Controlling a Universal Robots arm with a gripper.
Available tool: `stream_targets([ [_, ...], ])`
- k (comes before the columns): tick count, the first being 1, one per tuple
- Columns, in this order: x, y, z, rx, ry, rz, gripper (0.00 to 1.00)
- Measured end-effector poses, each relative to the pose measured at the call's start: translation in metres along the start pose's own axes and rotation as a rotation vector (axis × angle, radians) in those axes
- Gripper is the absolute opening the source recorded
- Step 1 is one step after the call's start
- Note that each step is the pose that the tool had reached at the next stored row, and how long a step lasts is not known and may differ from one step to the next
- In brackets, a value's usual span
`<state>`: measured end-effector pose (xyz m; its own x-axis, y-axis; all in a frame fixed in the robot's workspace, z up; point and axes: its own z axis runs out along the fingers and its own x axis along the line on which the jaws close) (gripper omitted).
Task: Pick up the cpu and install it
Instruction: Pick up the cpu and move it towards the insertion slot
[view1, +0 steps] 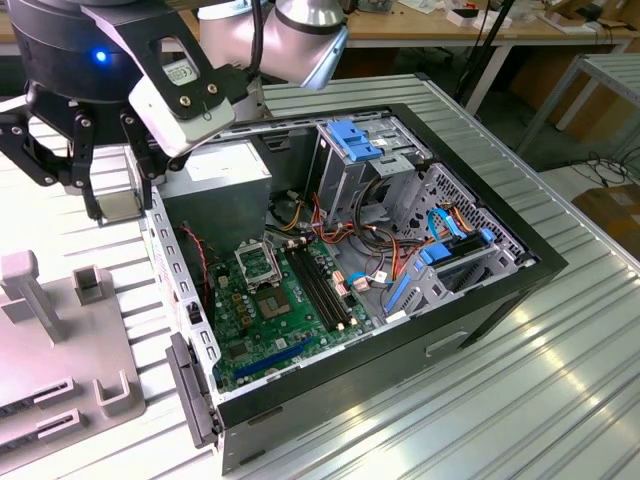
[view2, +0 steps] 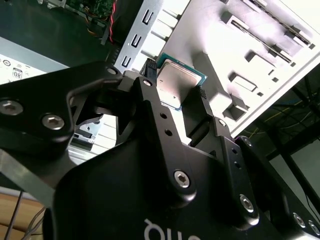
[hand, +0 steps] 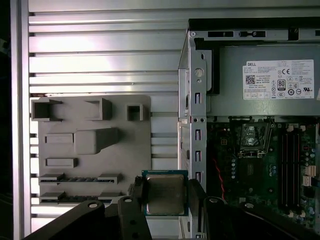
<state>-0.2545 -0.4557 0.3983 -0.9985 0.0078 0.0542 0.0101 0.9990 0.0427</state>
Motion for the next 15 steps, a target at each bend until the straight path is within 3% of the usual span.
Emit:
stream_targets([
  [15,-0.0159,0.0002,-0.0009,0.0001,0.0000,0.000,0.46],
])
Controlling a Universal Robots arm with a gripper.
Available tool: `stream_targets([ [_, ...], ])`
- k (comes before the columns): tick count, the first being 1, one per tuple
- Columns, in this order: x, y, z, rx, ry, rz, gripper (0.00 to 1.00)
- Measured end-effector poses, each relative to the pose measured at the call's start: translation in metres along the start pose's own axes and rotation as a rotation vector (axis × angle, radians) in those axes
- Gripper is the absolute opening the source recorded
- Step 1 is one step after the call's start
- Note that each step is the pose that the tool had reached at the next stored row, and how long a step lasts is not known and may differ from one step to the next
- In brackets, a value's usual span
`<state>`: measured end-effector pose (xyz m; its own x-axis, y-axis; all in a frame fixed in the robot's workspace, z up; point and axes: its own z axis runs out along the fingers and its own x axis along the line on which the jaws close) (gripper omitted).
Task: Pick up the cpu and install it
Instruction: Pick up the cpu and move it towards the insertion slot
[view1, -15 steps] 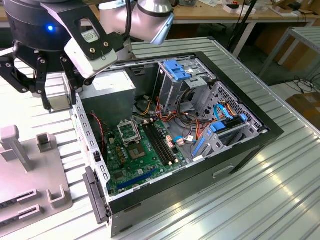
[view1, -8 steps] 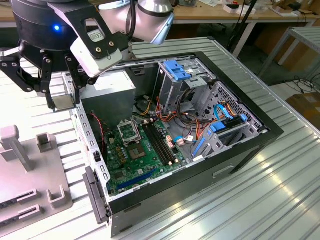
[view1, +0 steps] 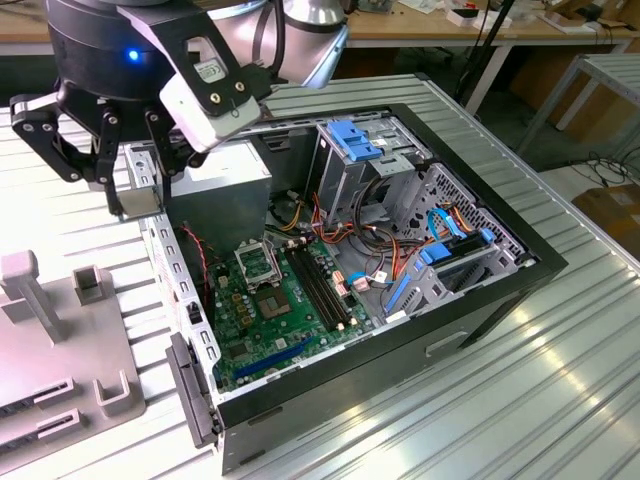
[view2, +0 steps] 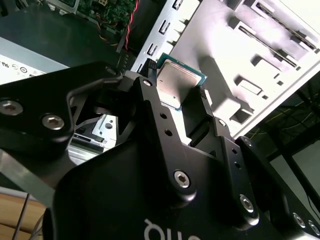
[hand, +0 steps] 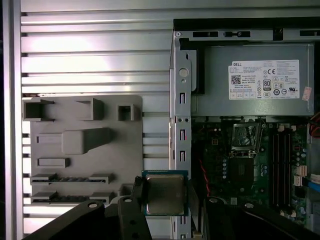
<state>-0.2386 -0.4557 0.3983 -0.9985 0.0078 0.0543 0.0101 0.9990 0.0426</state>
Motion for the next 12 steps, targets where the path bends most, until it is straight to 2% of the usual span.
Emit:
stream_targets([
  [12,-0.0125,0.0001,-0.0007,-0.0001,0.0000,0.000,0.46],
])
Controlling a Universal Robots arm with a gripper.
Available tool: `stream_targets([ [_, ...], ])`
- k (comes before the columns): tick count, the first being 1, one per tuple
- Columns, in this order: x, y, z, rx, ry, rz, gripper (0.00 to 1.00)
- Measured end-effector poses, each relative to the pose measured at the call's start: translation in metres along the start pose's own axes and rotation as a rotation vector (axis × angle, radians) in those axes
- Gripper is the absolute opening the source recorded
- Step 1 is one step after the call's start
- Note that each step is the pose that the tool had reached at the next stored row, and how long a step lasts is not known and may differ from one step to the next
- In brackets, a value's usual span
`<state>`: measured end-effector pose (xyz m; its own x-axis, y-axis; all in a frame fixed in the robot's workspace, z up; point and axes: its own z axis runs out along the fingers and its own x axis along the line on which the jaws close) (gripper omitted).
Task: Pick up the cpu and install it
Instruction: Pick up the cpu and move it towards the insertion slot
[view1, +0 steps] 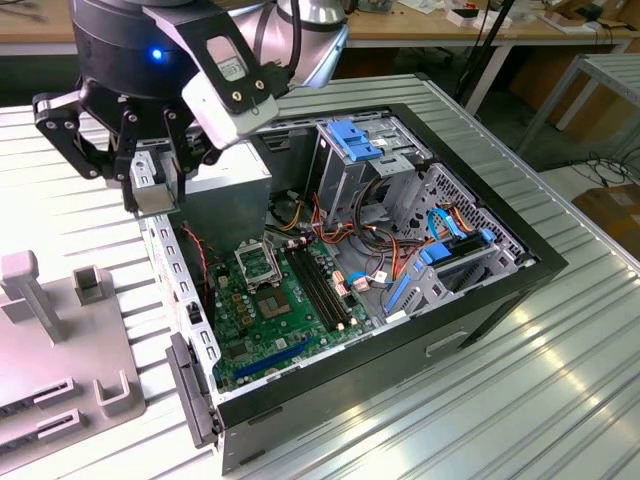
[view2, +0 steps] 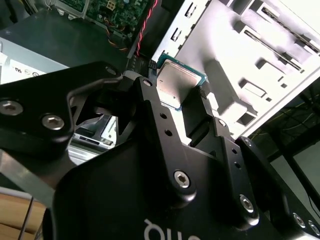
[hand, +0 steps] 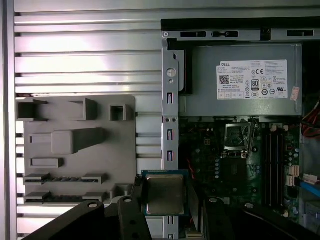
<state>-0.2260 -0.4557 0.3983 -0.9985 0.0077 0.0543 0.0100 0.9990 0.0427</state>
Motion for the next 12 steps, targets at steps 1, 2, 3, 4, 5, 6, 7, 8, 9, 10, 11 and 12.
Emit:
stream_targets([
  [1,-0.0010,0.0000,-0.0001,0.0001,0.0000,0.000,0.46],
  [2,-0.0018,0.0000,-0.0001,0.0000,0.0000,0.000,0.46],
  [3,-0.0027,0.0000,-0.0001,0.0000,0.0000,0.000,0.46],
  [4,-0.0036,0.0000,-0.0002,0.0000,0.0000,0.000,0.46],
  [5,-0.0047,0.0001,-0.0002,0.0000,0.0000,0.000,0.46],
  [6,-0.0057,0.0001,-0.0003,0.0000,0.0000,0.000,0.46],
  [7,-0.0067,0.0001,-0.0004,0.0000,0.0000,0.000,0.46],
  [8,-0.0078,0.0001,-0.0005,0.0001,0.0001,0.000,0.46],
  [9,-0.0091,0.0001,-0.0005,0.0001,0.0000,0.000,0.46],
  [10,-0.0101,0.0001,-0.0005,0.0001,0.0000,0.000,0.46],
  [11,-0.0119,0.0001,-0.0006,0.0001,0.0000,0.000,0.46],
  [12,-0.0132,0.0002,-0.0006,0.0000,0.0000,0.000,0.46],
])
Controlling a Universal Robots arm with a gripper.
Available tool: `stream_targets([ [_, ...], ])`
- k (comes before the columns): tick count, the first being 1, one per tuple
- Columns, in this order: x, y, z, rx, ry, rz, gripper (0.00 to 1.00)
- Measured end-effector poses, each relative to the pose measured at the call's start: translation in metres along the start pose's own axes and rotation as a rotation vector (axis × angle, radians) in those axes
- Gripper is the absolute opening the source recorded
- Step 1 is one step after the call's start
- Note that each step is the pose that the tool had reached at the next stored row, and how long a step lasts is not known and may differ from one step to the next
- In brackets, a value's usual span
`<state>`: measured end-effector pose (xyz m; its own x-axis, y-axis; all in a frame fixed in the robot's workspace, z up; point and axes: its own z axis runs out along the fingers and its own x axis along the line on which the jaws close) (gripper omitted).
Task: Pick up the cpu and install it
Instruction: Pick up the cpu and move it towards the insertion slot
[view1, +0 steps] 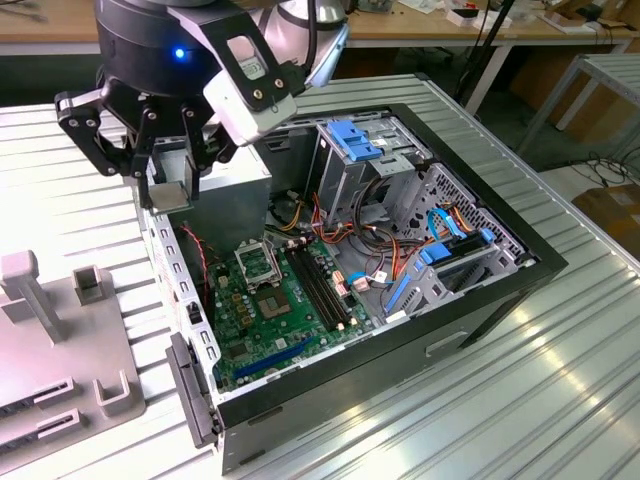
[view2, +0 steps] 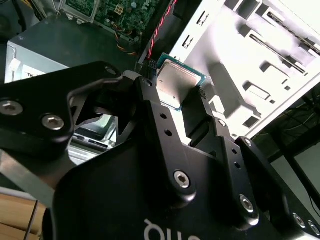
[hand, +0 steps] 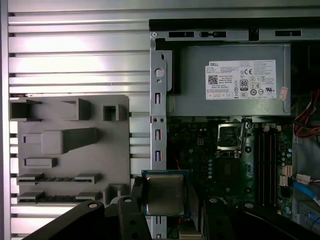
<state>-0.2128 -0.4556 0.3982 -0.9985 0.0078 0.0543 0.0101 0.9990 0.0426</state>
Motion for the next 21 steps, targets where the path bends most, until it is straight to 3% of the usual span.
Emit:
stream_targets([
  [12,-0.0167,0.0001,-0.0002,0.0000,0.0000,0.000,0.46],
  [21,-0.0335,0.0002,-0.0008,0.0003,-0.0001,0.000,0.46],
])
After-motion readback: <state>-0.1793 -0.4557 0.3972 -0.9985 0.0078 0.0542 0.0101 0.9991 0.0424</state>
